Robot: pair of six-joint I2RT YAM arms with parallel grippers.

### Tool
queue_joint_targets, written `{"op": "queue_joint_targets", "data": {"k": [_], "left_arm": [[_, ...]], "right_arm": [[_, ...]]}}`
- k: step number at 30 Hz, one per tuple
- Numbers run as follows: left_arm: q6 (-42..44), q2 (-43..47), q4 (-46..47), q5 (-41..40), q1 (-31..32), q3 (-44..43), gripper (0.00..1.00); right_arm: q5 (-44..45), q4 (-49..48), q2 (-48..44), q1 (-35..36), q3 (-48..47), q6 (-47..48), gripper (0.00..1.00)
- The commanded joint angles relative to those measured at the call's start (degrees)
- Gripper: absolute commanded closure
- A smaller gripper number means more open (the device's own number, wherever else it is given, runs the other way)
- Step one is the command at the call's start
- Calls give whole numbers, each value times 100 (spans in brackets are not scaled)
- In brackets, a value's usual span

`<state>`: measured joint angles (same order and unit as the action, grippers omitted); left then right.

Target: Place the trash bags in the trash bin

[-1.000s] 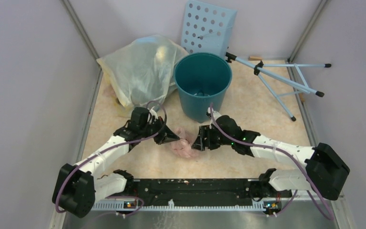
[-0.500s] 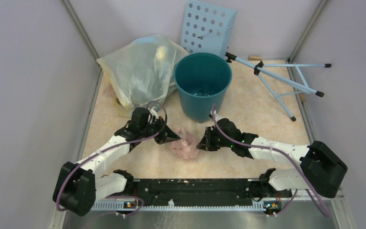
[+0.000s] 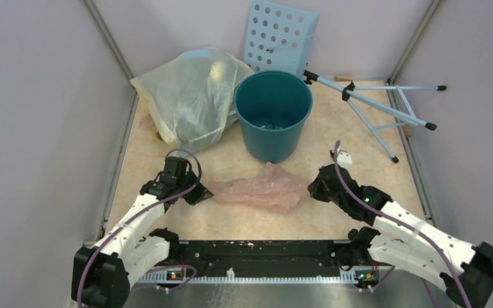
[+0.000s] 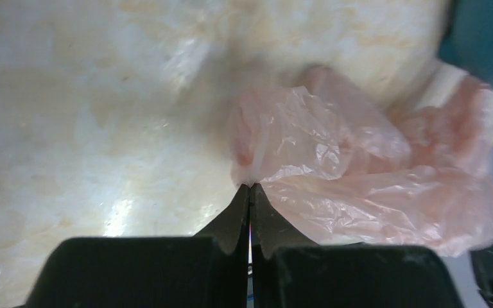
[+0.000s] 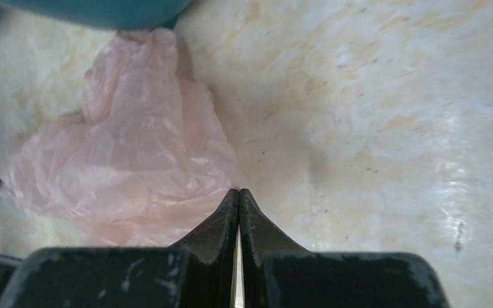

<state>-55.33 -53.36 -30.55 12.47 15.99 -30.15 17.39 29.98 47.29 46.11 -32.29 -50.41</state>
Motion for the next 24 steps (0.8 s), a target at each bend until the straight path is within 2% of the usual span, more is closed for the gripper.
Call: {"op": "queue_joint_targets", "data": {"k": [1, 5, 9, 11, 13, 14, 16, 17, 18, 20, 24], "left_arm": [[227, -2, -216, -111, -164, 141, 100], [520, -230, -737, -825, -260, -384, 100], [816, -261, -1089, -1510, -263, -864, 100], [1013, -197, -1046, -1454, -263, -1020, 100], [1251, -124, -757, -912, -263, -1095, 100], [1360, -88, -597, -610, -263, -1107, 100], [1534, -47, -216, 31, -263, -1026, 98], [1609, -44, -41, 294, -263, -973, 96], [1643, -49, 74, 460, -263, -943, 96], [1742, -87, 76, 506, -263, -966, 95], [1935, -248, -147, 404, -263, -1128, 94]], "right_arm": [[937, 931, -662, -261, -140, -283, 100], [1498, 1506, -679, -313, -354, -739, 100], [1752, 1586, -484, -322, -701, -544, 100], [1549, 1265, -399, -322, -790, -127, 100], [707, 532, -316, -322, -783, 680, 97], [111, 169, -229, -324, -772, 971, 88], [-938, -474, 79, -322, -701, 1305, 61], [-1302, -677, 250, -322, -665, 1342, 50], [-1551, -863, 422, -322, -615, 1324, 44], [-1907, -1266, 700, -322, -502, 1264, 39], [-2014, -1676, 1191, -319, -585, 1188, 29]]}}
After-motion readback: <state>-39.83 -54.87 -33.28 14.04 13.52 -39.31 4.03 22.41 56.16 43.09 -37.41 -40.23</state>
